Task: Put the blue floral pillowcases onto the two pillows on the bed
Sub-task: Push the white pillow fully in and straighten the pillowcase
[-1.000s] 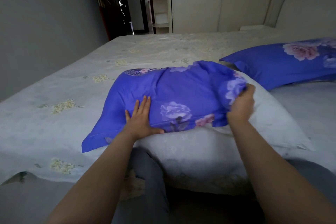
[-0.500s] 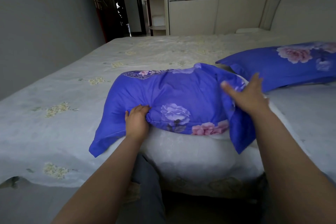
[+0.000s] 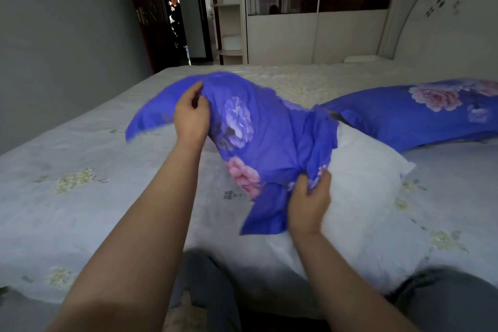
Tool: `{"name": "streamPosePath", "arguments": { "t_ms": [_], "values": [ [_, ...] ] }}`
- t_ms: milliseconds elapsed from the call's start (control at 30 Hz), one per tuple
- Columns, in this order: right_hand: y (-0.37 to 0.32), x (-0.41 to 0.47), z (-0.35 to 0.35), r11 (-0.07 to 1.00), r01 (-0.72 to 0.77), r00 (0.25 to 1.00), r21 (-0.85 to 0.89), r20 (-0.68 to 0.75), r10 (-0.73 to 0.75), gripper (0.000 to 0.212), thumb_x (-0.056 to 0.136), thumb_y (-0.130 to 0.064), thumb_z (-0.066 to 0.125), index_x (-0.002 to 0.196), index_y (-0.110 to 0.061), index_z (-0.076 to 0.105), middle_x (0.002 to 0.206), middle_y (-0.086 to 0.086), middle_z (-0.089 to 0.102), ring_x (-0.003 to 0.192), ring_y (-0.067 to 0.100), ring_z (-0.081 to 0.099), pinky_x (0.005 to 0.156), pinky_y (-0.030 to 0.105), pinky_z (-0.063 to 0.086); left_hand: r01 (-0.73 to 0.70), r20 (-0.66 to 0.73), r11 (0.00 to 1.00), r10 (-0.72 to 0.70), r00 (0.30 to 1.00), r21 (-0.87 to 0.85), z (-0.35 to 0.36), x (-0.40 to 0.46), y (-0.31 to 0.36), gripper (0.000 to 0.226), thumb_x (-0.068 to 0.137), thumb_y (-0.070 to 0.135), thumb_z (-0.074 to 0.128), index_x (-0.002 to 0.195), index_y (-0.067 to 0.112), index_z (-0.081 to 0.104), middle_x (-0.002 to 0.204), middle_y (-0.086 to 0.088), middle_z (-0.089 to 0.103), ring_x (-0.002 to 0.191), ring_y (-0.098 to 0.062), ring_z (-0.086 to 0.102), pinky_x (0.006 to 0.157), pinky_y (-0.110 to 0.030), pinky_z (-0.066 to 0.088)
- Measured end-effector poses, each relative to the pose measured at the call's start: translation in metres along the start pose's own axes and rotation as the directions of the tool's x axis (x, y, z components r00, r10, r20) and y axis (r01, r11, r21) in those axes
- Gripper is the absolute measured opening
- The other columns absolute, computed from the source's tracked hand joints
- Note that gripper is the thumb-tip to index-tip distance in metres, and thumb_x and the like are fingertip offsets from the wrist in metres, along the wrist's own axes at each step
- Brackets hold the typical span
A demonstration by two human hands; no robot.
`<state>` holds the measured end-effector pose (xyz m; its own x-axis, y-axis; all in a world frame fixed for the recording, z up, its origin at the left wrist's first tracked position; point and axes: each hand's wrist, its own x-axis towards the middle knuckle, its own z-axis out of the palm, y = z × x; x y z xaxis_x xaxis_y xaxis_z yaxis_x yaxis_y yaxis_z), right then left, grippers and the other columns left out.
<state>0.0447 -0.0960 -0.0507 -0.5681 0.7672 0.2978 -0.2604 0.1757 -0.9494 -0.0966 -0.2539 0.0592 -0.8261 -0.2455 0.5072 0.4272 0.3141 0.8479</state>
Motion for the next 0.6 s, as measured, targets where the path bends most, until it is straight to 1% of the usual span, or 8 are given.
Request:
{"name": "streamPosePath", "arguments": {
  "t_ms": [67, 100, 167, 200, 267, 367, 533, 600],
  "values": [
    [-0.006, -0.011, 0.029, 0.992, -0.021, 0.962, -0.123, 0.268, 0.054, 0.041, 0.091, -0.023, 0.048, 0.127, -0.004, 0.048, 0.101, 0.016, 0.067, 0.094, 0.03, 0.064, 0.084, 0.031, 0.046, 0.024, 0.251, 0.997, -0.006, 0.968, -0.069, 0.006, 0.002, 0.012, 0.043, 0.098, 0.014, 0.041, 0.142, 0.015, 0.04, 0.15, -0.001, 0.034, 0.138, -0.011, 0.03, 0.109, -0.017, 0.02],
    [-0.008, -0.012, 0.042, 0.972, 0.036, 0.877, -0.231, 0.474, 0.08, 0.036, 0.094, -0.028, 0.049, 0.125, -0.011, 0.053, 0.108, 0.015, 0.065, 0.1, 0.029, 0.062, 0.09, 0.033, 0.046, 0.032, 0.414, 0.999, -0.03, 0.91, 0.001, 0.011, -0.001, 0.012, 0.044, 0.101, 0.025, 0.039, 0.145, 0.017, 0.034, 0.152, 0.002, 0.029, 0.14, -0.01, 0.025, 0.11, -0.018, 0.017],
    [-0.015, -0.007, 0.054, 0.909, 0.222, 0.629, -0.352, 0.765, 0.142, 0.02, 0.093, -0.039, 0.051, 0.086, -0.025, 0.063, 0.089, 0.005, 0.066, 0.086, 0.023, 0.061, 0.086, 0.036, 0.05, 0.019, 0.682, 0.977, -0.164, 0.712, 0.215, 0.024, -0.018, 0.001, 0.06, 0.098, 0.048, 0.036, 0.149, 0.018, 0.024, 0.154, 0.004, 0.023, 0.142, -0.011, 0.02, 0.113, -0.023, 0.013],
    [-0.018, -0.002, 0.05, 0.867, 0.3, 0.605, -0.396, 0.782, 0.148, 0.028, 0.092, -0.043, 0.052, 0.073, -0.024, 0.06, 0.081, 0.004, 0.066, 0.081, 0.023, 0.061, 0.081, 0.036, 0.051, 0.002, 0.743, 0.949, -0.248, 0.622, 0.315, 0.029, -0.031, -0.008, 0.069, 0.094, 0.054, 0.038, 0.15, 0.017, 0.02, 0.155, 0.003, 0.022, 0.142, -0.013, 0.019, 0.114, -0.025, 0.013],
    [-0.02, 0.025, 0.045, 0.765, 0.399, 0.721, -0.505, 0.688, 0.077, 0.024, 0.089, -0.042, 0.056, 0.083, -0.022, 0.068, 0.095, 0.005, 0.068, 0.093, 0.025, 0.062, 0.079, 0.031, 0.046, 0.008, 0.743, 0.911, -0.341, 0.576, 0.412, 0.038, -0.049, -0.032, 0.077, 0.09, 0.053, 0.05, 0.15, 0.016, 0.02, 0.147, 0.002, 0.035, 0.132, -0.013, 0.035, 0.107, -0.022, 0.023],
    [-0.01, 0.07, 0.034, 0.608, 0.512, 0.784, -0.607, 0.619, -0.041, 0.029, 0.085, -0.019, 0.056, 0.113, -0.02, 0.062, 0.124, 0.004, 0.057, 0.115, 0.025, 0.05, 0.094, 0.031, 0.038, -0.014, 0.67, 0.917, -0.28, 0.687, 0.398, 0.047, -0.065, -0.06, 0.076, 0.084, 0.043, 0.066, 0.145, 0.016, 0.03, 0.115, 0.006, 0.052, 0.104, -0.01, 0.05, 0.087, -0.018, 0.034],
    [0.012, 0.123, 0.054, 0.425, 0.528, 0.827, -0.735, 0.559, -0.06, 0.046, 0.088, -0.033, 0.053, 0.129, -0.013, 0.046, 0.134, 0.009, 0.048, 0.122, 0.028, 0.04, 0.099, 0.035, 0.032, -0.059, 0.629, 0.876, -0.295, 0.719, 0.479, 0.058, -0.077, -0.056, 0.071, 0.079, 0.053, 0.067, 0.134, 0.016, 0.043, 0.13, -0.002, 0.052, 0.117, -0.02, 0.051, 0.095, -0.027, 0.039],
    [0.016, 0.136, 0.067, 0.432, 0.483, 0.857, -0.762, 0.513, -0.053, 0.055, 0.085, -0.036, 0.057, 0.131, -0.01, 0.04, 0.134, 0.013, 0.046, 0.12, 0.031, 0.04, 0.097, 0.038, 0.033, -0.128, 0.639, 0.838, -0.297, 0.709, 0.531, 0.063, -0.085, -0.052, 0.079, 0.071, 0.064, 0.067, 0.13, 0.016, 0.045, 0.13, -0.004, 0.048, 0.121, -0.024, 0.045, 0.099, -0.034, 0.039]
  ]
}}
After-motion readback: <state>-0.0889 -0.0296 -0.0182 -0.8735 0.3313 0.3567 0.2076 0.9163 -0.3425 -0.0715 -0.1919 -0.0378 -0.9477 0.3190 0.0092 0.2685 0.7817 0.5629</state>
